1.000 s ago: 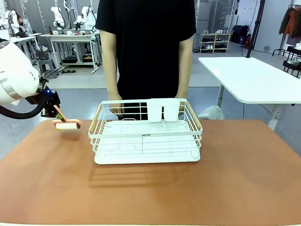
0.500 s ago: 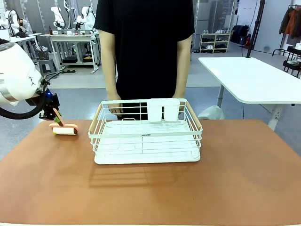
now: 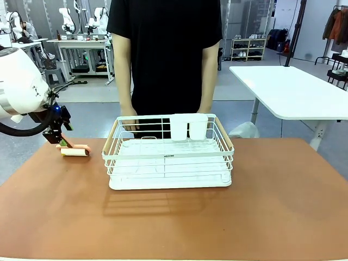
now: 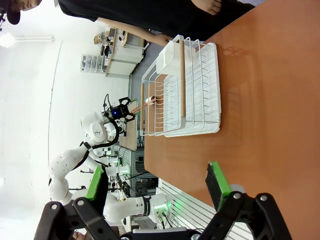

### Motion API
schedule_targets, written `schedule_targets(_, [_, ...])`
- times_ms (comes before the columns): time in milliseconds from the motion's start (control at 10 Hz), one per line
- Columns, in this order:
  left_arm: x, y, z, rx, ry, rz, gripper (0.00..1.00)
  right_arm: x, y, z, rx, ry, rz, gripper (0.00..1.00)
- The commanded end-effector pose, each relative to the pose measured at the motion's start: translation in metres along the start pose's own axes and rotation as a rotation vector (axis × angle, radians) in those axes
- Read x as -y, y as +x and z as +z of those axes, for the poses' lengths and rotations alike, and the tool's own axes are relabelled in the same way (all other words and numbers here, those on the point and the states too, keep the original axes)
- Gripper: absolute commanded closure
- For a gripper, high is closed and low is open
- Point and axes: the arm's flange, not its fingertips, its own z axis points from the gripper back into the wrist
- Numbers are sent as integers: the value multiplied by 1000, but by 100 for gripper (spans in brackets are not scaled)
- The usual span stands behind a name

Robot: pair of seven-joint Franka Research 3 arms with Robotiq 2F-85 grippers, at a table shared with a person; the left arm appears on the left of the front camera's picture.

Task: Clean the table.
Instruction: Place the Lint Roller down when the Dish drying rack is positioned in the middle of the table.

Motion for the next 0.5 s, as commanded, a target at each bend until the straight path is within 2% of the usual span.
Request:
schedule_targets(0, [4, -4, 12, 25, 21, 36, 0, -2, -4, 0, 7, 13, -6, 0])
schedule_targets(400, [1, -7, 26, 109, 100, 33, 0, -2, -4, 0, 7, 13, -6, 0])
